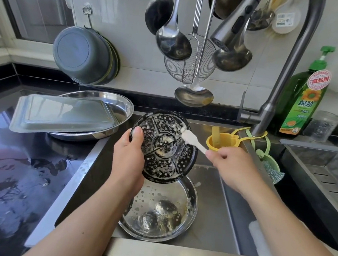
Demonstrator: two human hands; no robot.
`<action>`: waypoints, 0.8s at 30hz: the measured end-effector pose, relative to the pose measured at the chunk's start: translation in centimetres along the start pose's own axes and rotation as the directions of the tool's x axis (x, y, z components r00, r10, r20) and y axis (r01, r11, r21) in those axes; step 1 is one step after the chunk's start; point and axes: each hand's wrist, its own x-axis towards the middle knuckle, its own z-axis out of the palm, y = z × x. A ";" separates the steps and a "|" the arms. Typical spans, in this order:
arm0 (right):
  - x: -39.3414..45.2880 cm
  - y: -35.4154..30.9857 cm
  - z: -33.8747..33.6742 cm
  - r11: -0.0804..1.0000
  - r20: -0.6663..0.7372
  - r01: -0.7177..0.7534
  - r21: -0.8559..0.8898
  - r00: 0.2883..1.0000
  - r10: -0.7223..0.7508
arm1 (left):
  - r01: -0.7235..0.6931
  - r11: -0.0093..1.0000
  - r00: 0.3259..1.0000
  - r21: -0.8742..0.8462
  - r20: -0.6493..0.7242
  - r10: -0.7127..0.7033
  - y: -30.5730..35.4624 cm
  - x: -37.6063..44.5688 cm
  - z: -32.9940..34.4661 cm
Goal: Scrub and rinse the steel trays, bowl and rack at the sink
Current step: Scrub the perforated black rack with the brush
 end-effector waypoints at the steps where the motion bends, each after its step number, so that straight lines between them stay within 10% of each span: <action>1: -0.2 0.0 0.2 1.000 0.063 0.006 -0.015 0.998 -0.005 | 0.003 1.000 1.000 0.010 0.006 -0.003 -0.2 0.1 -0.2; 4: -0.8 0.2 1.2 0.995 0.274 -0.010 -0.102 0.961 0.038 | -0.002 1.000 1.000 0.001 -0.021 0.002 -0.2 0.6 -0.6; 8: 0.3 0.3 -0.2 0.996 -0.009 -0.021 -0.089 1.000 0.021 | 0.001 1.000 0.999 0.022 -0.038 -0.001 -0.2 0.6 -0.4; 12: -0.5 0.8 0.3 0.985 0.260 -0.043 -0.164 0.962 0.086 | -0.008 1.000 0.998 0.028 -0.067 0.010 -0.3 0.8 -0.6; 16: 0.1 0.8 0.1 0.991 -0.002 -0.035 -0.130 0.999 0.035 | -0.006 0.999 0.999 0.032 -0.045 0.008 -0.3 0.8 -0.4; 21: -1.2 0.4 0.6 0.973 0.353 -0.066 -0.219 0.925 0.142 | -0.053 0.997 0.991 0.047 -0.123 0.059 -0.5 1.1 -0.8; 24: -0.7 0.3 0.6 0.986 0.221 -0.079 -0.150 0.969 0.111 | -0.046 0.998 0.990 0.030 -0.131 0.050 -0.5 1.2 -0.7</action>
